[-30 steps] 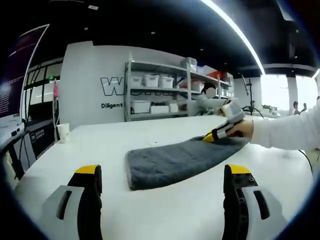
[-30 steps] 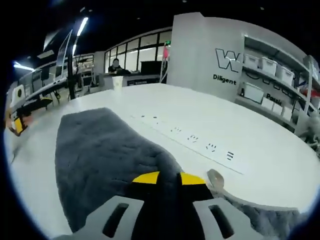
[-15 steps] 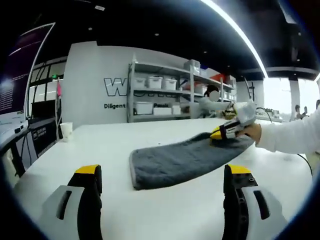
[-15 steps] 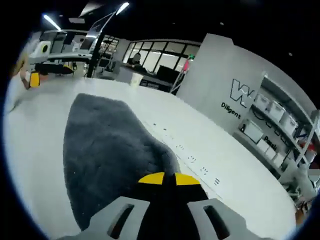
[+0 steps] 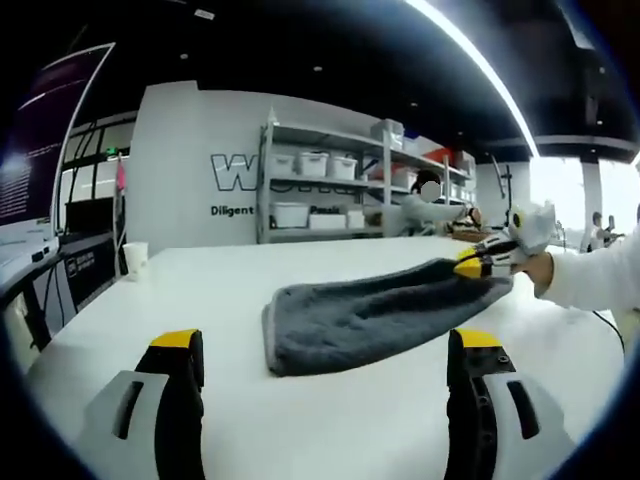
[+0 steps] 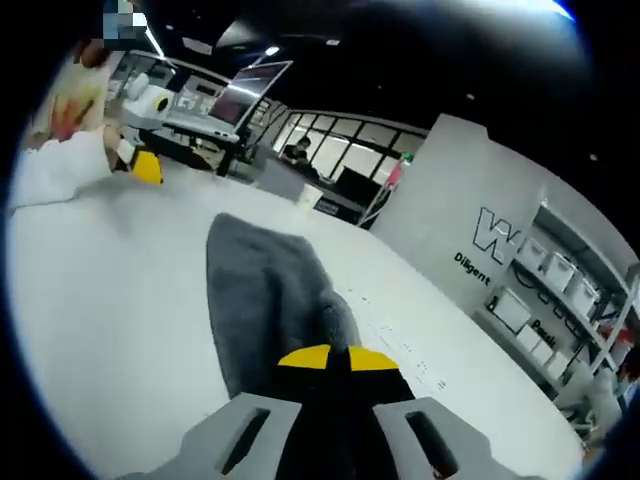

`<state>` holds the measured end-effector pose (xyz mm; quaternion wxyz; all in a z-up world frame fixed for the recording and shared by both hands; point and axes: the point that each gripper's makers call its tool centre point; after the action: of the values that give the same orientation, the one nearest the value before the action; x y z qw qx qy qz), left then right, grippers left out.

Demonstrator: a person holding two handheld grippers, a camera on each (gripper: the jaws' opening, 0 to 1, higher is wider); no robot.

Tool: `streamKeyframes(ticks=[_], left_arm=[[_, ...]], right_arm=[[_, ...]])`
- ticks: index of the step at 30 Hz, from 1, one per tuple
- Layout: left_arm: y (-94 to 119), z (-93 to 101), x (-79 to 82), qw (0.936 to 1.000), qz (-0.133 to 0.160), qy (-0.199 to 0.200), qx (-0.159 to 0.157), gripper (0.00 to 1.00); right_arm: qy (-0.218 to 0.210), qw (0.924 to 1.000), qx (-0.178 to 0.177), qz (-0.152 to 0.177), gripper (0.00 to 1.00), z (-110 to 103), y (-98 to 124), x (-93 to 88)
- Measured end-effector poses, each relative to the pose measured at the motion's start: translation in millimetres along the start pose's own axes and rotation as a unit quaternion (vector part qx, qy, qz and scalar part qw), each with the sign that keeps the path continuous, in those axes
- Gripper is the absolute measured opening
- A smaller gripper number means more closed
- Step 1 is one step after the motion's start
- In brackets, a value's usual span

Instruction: Open the folded towel by lifting each exposed corner and separating the folded layers until the towel lies flat within the target outline without major curled edges

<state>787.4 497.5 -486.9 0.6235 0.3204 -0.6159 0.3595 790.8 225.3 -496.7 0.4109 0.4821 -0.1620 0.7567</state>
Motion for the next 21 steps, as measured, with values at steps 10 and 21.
streamKeyframes(ticks=[10, 21], left_arm=[[1.1, 0.0, -0.5, 1.0000, 0.000, 0.001, 0.001, 1.00], [2.8, 1.9, -1.6, 1.0000, -0.002, 0.000, 0.002, 1.00]], right_arm=[[0.017, 0.9989, 0.036, 0.025, 0.00, -47.3, 39.7, 14.5], [0.051, 0.9957, 0.070, 0.031, 0.00, -93.5, 74.2, 24.7]])
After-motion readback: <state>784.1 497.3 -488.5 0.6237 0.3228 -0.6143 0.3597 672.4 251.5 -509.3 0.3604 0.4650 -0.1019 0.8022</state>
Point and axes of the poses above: the point that each gripper's makers call its tool centre point, and the gripper's own axes: y roughly backward along the fingers, z roughly to its right, x roughly out of its top, and after that the axes turned 9 degrees about z, right-handed
